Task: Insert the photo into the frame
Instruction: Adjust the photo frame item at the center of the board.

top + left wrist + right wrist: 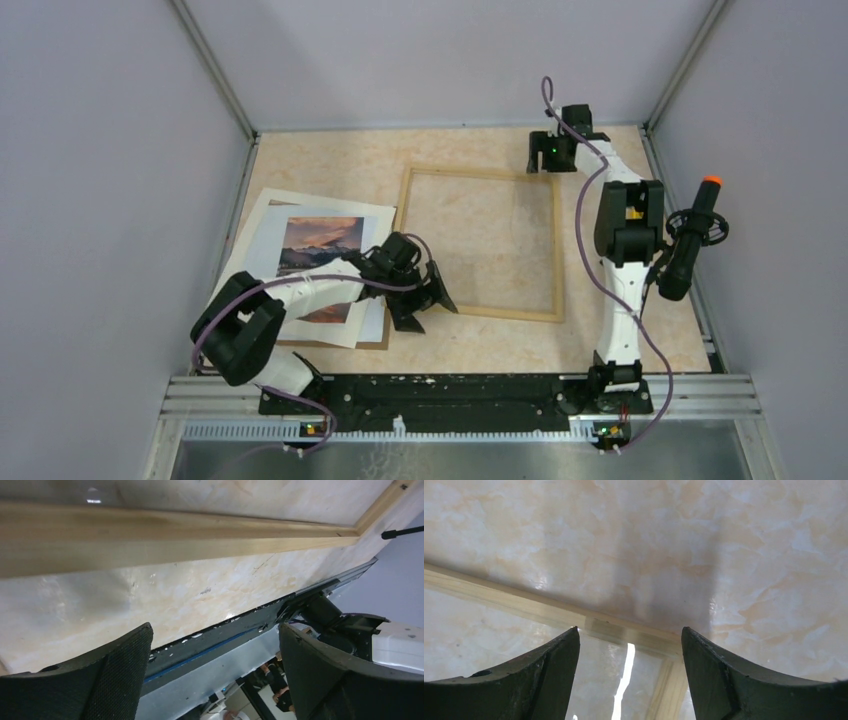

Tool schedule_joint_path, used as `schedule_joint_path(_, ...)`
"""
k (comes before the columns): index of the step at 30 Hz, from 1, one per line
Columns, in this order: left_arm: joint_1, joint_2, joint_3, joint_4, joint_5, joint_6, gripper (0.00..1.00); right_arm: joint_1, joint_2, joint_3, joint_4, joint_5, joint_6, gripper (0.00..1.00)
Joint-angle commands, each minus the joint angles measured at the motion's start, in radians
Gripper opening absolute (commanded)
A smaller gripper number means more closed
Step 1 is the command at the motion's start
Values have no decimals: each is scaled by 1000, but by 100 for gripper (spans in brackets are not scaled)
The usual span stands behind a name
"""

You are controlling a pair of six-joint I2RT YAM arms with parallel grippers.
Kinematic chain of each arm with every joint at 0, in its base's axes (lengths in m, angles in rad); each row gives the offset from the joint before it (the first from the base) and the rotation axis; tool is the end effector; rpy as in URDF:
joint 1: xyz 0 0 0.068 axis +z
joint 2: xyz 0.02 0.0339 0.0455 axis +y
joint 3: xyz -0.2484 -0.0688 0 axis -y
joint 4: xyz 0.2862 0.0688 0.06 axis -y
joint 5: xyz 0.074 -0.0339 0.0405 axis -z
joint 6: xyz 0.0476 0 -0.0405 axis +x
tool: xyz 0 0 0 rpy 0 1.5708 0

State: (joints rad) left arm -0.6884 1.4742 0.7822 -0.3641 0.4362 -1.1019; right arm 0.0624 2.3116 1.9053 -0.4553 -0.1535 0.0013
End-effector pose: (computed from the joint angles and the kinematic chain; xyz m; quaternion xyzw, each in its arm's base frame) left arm 0.2284 -0.2140 0.1224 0.1399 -0.9354 0.3248 0.0079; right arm 0.5515 0.0418 0.1470 -0.0552 0.9338 0.0829 0.3437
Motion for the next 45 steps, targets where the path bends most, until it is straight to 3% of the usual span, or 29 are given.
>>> schedule_joint_path(1,-72,-18,-25,77,-110,-238,98,20,18,100,-35,-67,72,73)
schedule_joint_path(9,-84,131,-6,221,-190,-217,98,21,103,148,-136,-34,88,73)
schedule_joint_path(18,7,350,231,211,-221,12,96,-72,-101,-244,-32,-70,222,72)
schedule_joint_path(30,230,619,568,177,53,361,92,-93,-442,-685,97,17,306,73)
schedule_joint_path(35,242,596,593,149,78,441,93,-71,-480,-618,28,135,288,73)
schedule_joint_path(41,326,398,400,192,125,480,98,43,-502,-457,-138,406,240,79)
schedule_joint_path(45,383,325,329,141,166,546,98,50,-558,-441,-185,465,224,85)
